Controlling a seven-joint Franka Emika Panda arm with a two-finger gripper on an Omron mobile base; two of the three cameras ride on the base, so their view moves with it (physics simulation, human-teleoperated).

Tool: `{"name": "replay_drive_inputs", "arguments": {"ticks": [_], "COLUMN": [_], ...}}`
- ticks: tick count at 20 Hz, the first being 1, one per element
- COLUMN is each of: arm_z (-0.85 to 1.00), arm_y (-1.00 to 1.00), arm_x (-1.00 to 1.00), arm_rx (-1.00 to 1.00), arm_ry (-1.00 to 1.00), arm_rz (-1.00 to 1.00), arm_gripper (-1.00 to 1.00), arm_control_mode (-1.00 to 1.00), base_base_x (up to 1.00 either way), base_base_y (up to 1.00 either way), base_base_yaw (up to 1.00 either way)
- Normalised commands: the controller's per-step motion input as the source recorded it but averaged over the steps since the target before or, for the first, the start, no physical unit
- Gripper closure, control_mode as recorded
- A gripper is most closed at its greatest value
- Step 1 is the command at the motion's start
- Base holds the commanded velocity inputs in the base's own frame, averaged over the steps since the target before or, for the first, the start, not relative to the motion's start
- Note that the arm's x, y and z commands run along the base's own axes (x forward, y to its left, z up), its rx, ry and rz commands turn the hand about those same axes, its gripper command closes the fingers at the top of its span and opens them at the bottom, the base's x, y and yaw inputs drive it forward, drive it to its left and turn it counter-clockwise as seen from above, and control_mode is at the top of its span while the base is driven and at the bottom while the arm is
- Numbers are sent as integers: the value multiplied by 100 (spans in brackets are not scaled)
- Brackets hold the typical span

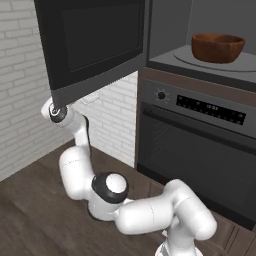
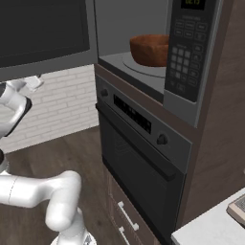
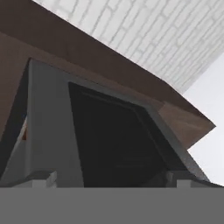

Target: Pick the eggplant from the sink and place it in the bowl. Then pick the bowl and place it in the microwave. Then close the microwave door and press the start button.

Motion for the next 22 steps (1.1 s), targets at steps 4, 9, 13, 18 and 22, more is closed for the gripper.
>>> {"name": "replay_drive_inputs", "arguments": {"ticks": [4, 9, 13, 18, 22], "arm_z": [46, 38, 53, 41, 38], "arm_y": [-89, -79, -74, -82, -91], "arm_x": [-88, -88, -98, -93, -68], "arm_rx": [15, 14, 12, 15, 20], "arm_ry": [-30, -25, -28, -20, -5], "arm_rz": [3, 5, 4, 7, 14], "arm_gripper": [-100, -100, -100, -100, -100], "arm_control_mode": [-100, -100, -100, -100, -100], "base_base_x": [0, 0, 0, 0, 0], "base_base_y": [0, 0, 0, 0, 0], "base_base_yaw": [0, 0, 0, 0, 0]}}
